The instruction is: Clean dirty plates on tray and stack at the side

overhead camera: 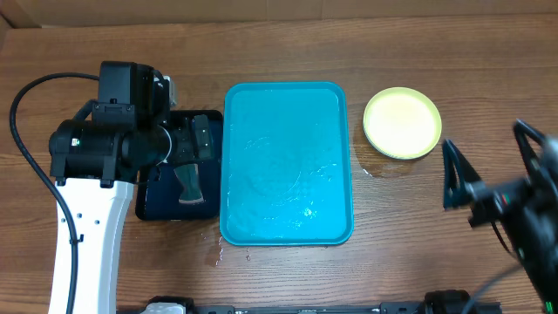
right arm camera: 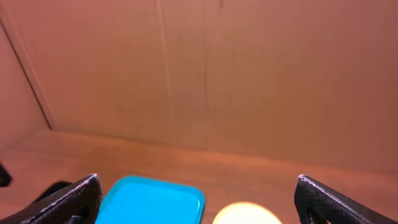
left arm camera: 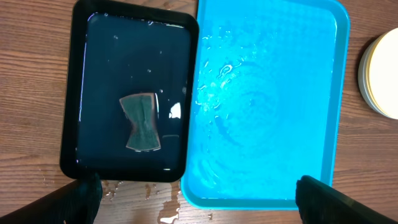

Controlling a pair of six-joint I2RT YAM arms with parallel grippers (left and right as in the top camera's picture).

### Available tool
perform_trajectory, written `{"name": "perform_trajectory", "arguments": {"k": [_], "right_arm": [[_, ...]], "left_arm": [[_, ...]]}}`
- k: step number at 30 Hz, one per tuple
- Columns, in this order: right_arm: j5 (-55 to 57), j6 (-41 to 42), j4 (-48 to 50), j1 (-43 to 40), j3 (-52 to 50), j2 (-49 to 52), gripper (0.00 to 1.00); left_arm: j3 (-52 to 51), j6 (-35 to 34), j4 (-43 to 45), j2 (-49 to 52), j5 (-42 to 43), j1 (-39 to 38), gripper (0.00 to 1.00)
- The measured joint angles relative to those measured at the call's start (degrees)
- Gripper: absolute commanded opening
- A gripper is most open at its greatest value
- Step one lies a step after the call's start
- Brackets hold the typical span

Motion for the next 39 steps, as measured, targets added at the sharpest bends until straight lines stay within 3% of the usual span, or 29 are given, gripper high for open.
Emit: {"name": "perform_trajectory", "arguments": {"k": [13,19,24,31,39], "right_arm": [[0.0,0.0,-3.0,0.0,0.0,-17.5,1.00],[0.0,0.0,-5.4,0.0,-0.4,-20.5,1.00],[0.0,0.0,-3.3,0.0,-6.5,-24.8,1.00],[1.3,-0.2,10.3,0.0,-22.3,-31.1,1.00],[2.6,0.1,37.4,0.0,-38.7,-34.3,1.00]], "left_arm": [[0.0,0.0,0.0,0.0,0.0,0.0,1.00],[0.0,0.0,0.0,0.0,0.0,0.0,1.00],[0.0,0.0,0.0,0.0,0.0,0.0,1.00],[0.0,0.0,0.0,0.0,0.0,0.0,1.00],[0.0,0.0,0.0,0.0,0.0,0.0,1.00]]}}
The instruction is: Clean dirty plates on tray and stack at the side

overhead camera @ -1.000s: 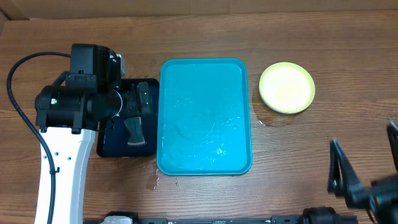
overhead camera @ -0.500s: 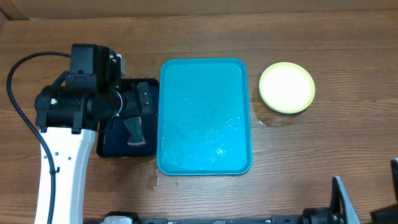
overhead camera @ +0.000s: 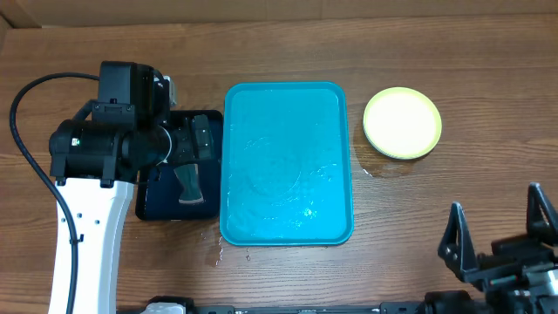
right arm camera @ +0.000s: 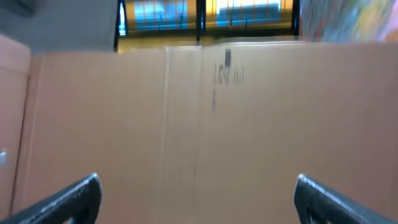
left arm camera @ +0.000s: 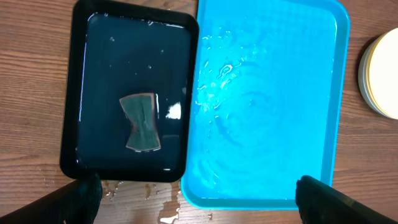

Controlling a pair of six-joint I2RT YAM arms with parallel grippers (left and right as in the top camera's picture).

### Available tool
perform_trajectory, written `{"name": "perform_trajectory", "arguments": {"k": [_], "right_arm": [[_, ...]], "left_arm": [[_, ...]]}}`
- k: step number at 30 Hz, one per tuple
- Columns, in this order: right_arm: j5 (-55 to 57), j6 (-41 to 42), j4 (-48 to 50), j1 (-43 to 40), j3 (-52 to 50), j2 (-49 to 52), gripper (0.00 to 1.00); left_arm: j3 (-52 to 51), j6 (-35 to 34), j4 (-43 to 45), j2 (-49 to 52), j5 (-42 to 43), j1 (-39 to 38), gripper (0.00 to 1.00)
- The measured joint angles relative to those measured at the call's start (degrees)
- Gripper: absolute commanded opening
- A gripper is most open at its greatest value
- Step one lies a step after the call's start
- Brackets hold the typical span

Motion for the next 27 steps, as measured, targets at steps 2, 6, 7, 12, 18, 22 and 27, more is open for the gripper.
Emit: {"name": "perform_trajectory", "arguments": {"k": [2,6,7,12,18,22,27], "right_arm": [[0.0,0.5,6.3,0.0,-3.8,0.0,1.00],[0.0,3.0,15.6,0.0,-11.6,0.0,1.00],[0.0,3.8,17.3,0.0,-13.7,0.0,1.00],[0.0,7.6,21.2,0.0,-22.4,0.0,1.00],[0.5,9.7,24.3,0.0,-26.9,0.0,1.00],[1.5,10.3,26.3,0.0,-28.2,0.0,1.00],[2.0,11.7,26.1,0.5,-31.3,0.0,1.00]], "left_arm": [[0.0,0.0,0.0,0.0,0.0,0.0,1.00],[0.0,0.0,0.0,0.0,0.0,0.0,1.00],[0.0,0.0,0.0,0.0,0.0,0.0,1.00],[0.0,0.0,0.0,0.0,0.0,0.0,1.00],[0.0,0.0,0.0,0.0,0.0,0.0,1.00],[0.0,0.0,0.0,0.0,0.0,0.0,1.00],[0.0,0.0,0.0,0.0,0.0,0.0,1.00]]}}
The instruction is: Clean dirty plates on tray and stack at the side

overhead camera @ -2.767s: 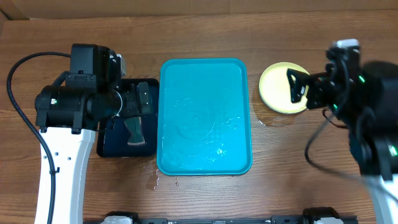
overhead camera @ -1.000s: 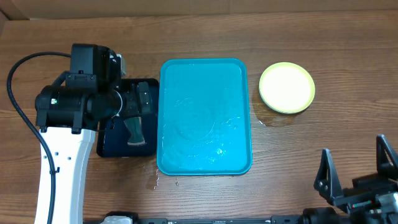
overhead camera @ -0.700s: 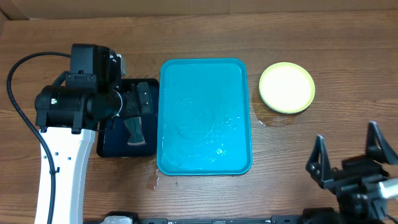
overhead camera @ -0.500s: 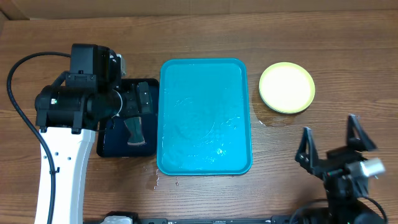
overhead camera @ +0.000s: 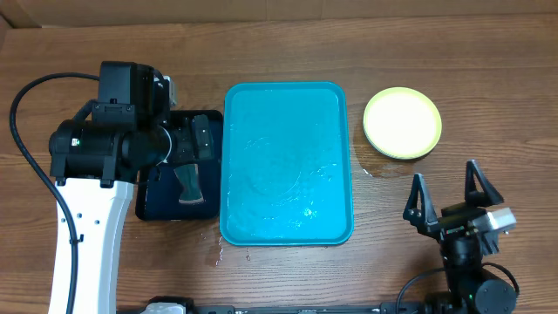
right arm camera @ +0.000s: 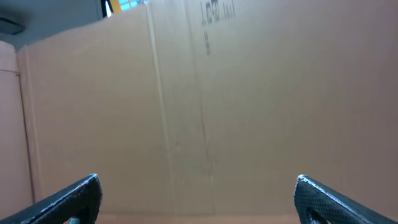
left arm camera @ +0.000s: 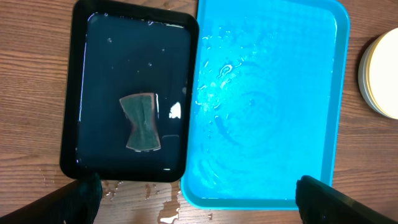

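The blue tray (overhead camera: 288, 161) lies wet in the middle of the table with no plate on it; its surface (left arm camera: 267, 106) carries streaks of water. To its right a yellow-green plate stack (overhead camera: 402, 123) rests on the table, and its edge (left arm camera: 379, 78) shows in the left wrist view. My left gripper (overhead camera: 193, 139) hangs open, high above the black tray, holding nothing (left arm camera: 199, 202). My right gripper (overhead camera: 448, 196) stands open at the front right, in front of the plates and apart from them. It (right arm camera: 198, 199) faces a cardboard wall and holds nothing.
A black tray (overhead camera: 157, 205) of water sits left of the blue tray with a grey sponge (left arm camera: 142, 122) in it. Water drops (left arm camera: 168, 214) lie on the wood in front of both trays. A small wet patch (overhead camera: 373, 170) marks the table by the plates.
My right arm has moved from the front right corner inward, and its open gripper now stands closer to the plates. The left arm, trays, sponge and plates are unchanged.
First my right gripper was open at the right edge, level with the plates, its camera seeing the blue tray and a plate. Then it was low in the front right corner, facing the cardboard wall. Now it stands in front of the plates. Nothing else changed.
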Controlling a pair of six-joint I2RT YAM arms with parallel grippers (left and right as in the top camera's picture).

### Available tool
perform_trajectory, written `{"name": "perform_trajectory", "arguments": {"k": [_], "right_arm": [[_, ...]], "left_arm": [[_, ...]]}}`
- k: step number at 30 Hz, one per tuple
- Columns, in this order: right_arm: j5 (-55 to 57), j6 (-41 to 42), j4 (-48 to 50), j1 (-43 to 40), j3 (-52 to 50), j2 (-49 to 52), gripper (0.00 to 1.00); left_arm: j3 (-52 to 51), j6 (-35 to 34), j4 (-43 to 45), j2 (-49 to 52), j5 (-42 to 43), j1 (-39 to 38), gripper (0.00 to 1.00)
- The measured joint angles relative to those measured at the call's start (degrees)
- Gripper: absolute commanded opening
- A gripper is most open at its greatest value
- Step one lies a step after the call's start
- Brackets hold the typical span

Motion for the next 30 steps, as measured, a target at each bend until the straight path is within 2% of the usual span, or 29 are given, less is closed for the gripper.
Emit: {"name": "perform_trajectory", "arguments": {"k": [14,23,30], "right_arm": [[0.6,2.4,-20.0,-1.2,-0.9,-0.1,1.00],[-0.7,-9.2,-23.7,-1.4,-0.9,-0.1,1.00],[-0.7,-13.5,-23.7,-1.4,-0.9,-0.1,1.00]], "left_arm": [[0.0,0.0,0.0,0.0,0.0,0.0,1.00],[0.0,0.0,0.0,0.0,0.0,0.0,1.00],[0.0,0.0,0.0,0.0,0.0,0.0,1.00]]}}
